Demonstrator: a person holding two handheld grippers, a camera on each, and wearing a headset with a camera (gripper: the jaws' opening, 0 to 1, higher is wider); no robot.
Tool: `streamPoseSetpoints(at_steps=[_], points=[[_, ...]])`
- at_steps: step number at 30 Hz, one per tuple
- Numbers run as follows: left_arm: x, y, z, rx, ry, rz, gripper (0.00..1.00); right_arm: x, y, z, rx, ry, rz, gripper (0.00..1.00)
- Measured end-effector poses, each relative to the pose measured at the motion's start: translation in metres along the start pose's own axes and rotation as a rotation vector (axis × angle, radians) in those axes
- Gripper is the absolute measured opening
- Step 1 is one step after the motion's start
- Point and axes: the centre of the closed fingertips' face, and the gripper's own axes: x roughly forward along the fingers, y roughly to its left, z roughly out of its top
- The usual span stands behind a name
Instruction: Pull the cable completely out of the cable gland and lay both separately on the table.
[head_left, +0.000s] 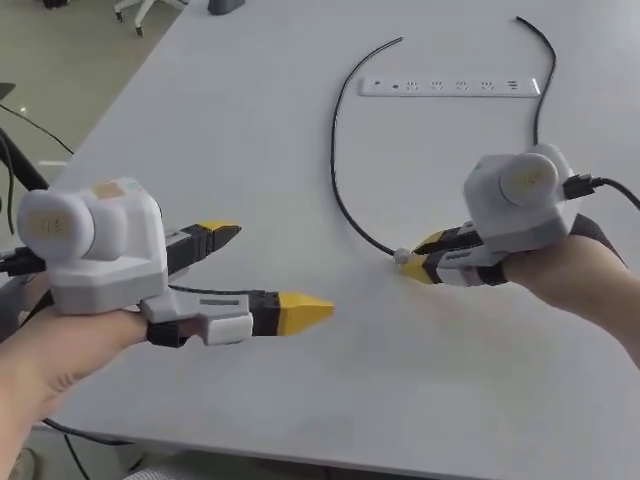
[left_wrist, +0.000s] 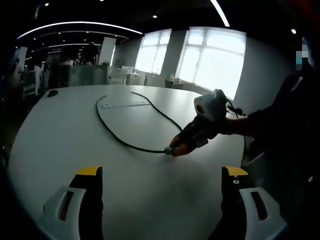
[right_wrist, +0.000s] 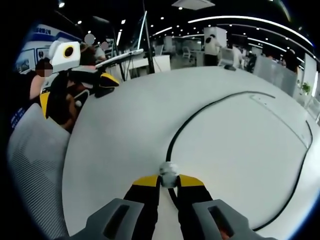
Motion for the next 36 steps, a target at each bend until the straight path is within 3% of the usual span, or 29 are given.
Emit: streamPoseSetpoints(at_steps=[9,13,17,23,25,27,32,36], points=[[0.002,-0.011,0.004,-0.022,-0.025,-0.057,0.99,-0.026,0.014,0.012,-0.041,-0.042,0.068,0.07],[0.002,-0.029,0.025,0.002,-0.124,-0.144,0.90,-0.041,0.026,0.017,-0.075,-0.067,0.116,0.07],[0.007,-0.037,0.028,0.021,-0.118,-0.178,0.88,-0.057,0.038,0.021,-0.093,-0.087,0.158,0.07],[0.015,-0.062,0.031,0.029,-0.119,-0.300,0.84,-0.078,0.059,0.027,-0.137,-0.118,0.219,0.07],[0.018,-0.076,0.033,0.038,-0.115,-0.372,0.81,-0.083,0.066,0.028,-0.157,-0.119,0.231,0.07],[0.021,-0.086,0.032,0.047,-0.098,-0.412,0.78,-0.086,0.071,0.029,-0.171,-0.122,0.238,0.07],[0.031,-0.097,0.032,0.062,-0.077,-0.452,0.72,-0.093,0.078,0.030,-0.187,-0.126,0.258,0.07],[0.035,-0.099,0.037,0.058,-0.089,-0.470,0.70,-0.097,0.086,0.030,-0.213,-0.127,0.279,0.07]])
